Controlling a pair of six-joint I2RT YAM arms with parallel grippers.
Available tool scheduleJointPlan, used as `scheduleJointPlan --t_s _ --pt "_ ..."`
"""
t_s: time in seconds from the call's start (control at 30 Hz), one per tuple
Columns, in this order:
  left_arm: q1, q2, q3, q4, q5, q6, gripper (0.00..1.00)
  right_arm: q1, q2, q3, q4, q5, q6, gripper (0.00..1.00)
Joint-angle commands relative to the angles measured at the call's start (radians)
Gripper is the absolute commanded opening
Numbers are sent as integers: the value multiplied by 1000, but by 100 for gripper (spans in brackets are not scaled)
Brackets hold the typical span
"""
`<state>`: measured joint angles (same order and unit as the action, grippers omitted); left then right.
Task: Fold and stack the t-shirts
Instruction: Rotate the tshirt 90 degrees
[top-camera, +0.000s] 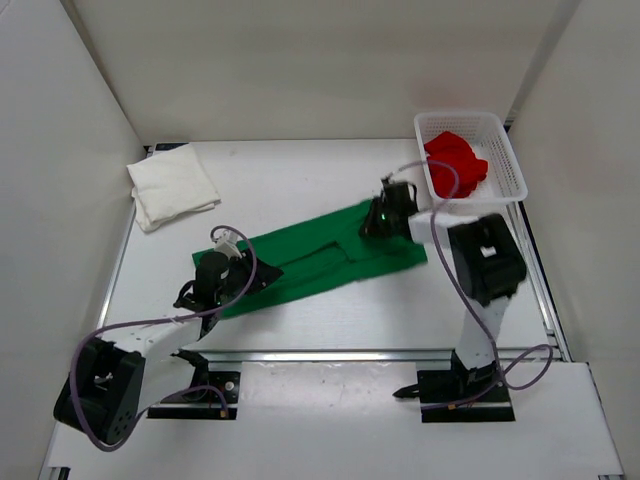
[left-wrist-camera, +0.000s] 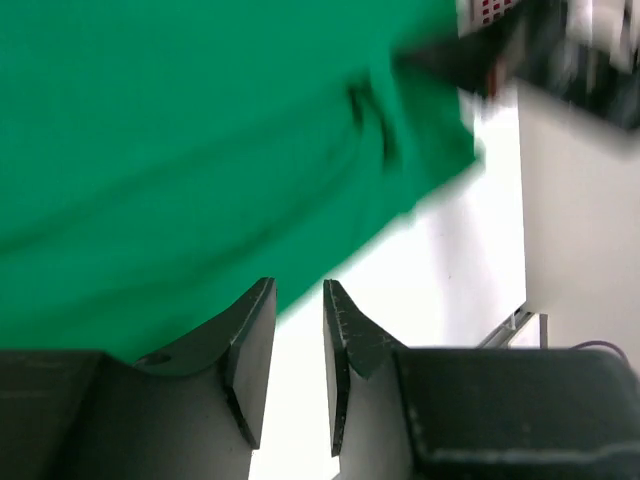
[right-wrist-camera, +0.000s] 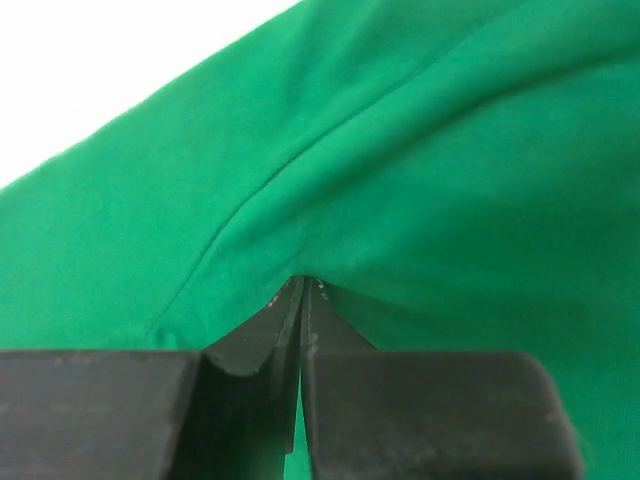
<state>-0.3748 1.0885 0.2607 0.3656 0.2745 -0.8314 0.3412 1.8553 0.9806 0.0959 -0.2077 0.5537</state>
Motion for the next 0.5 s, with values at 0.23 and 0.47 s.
scheduleJointPlan --t_s 0.23,0.47 --pt "123 -324 -83 -234 9 61 42 -14 562 1541 -744 -211 -215 12" --pt "122 -406 -135 -264 5 37 44 113 -123 435 -226 -114 -195 48"
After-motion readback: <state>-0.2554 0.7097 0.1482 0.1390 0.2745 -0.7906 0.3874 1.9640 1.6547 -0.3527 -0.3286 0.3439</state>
